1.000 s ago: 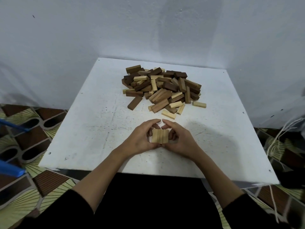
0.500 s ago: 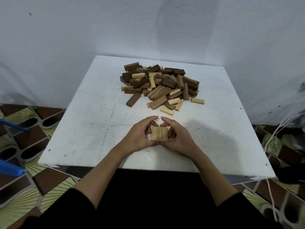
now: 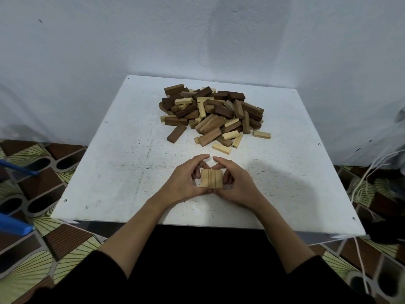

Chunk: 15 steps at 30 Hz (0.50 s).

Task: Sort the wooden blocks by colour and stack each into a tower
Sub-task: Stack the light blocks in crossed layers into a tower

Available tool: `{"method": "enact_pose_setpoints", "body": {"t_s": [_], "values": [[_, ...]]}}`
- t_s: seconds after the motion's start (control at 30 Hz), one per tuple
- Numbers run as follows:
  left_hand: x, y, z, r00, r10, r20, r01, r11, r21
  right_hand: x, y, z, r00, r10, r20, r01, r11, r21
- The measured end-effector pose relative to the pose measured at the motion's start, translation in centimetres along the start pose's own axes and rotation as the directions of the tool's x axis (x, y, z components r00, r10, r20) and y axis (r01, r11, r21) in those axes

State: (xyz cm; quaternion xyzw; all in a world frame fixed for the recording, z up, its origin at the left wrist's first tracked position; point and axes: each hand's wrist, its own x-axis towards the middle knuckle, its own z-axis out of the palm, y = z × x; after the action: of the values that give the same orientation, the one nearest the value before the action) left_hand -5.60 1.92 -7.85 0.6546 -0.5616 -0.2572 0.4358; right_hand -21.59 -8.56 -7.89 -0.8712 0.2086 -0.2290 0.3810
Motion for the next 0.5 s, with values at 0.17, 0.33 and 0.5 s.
{"method": "enact_pose_setpoints", "body": {"t_s": [0.17,0.33,0.5], "values": [[0.0,0.1,-0.2,1.0,0.001,0.013,-0.002,0.997,0.074,0.0,-0.2,-0.2,1.0,0.005,0.025,-0.005,1.0,-0.002],[0.1,0.1,-0.8,0.998,-0.037,0.049,0.035,0.998,0.045,-0.2,-0.4,-1.2,0.991,0.126,0.049,-0.13,0.988,0.084],[0.0,0.0,-1.7,0.986,-0.163,0.032,0.166,0.966,-0.2,1.0,-0.1,-2.3,0.948,0.284,-0.141,-0.266,0.954,0.135]]}}
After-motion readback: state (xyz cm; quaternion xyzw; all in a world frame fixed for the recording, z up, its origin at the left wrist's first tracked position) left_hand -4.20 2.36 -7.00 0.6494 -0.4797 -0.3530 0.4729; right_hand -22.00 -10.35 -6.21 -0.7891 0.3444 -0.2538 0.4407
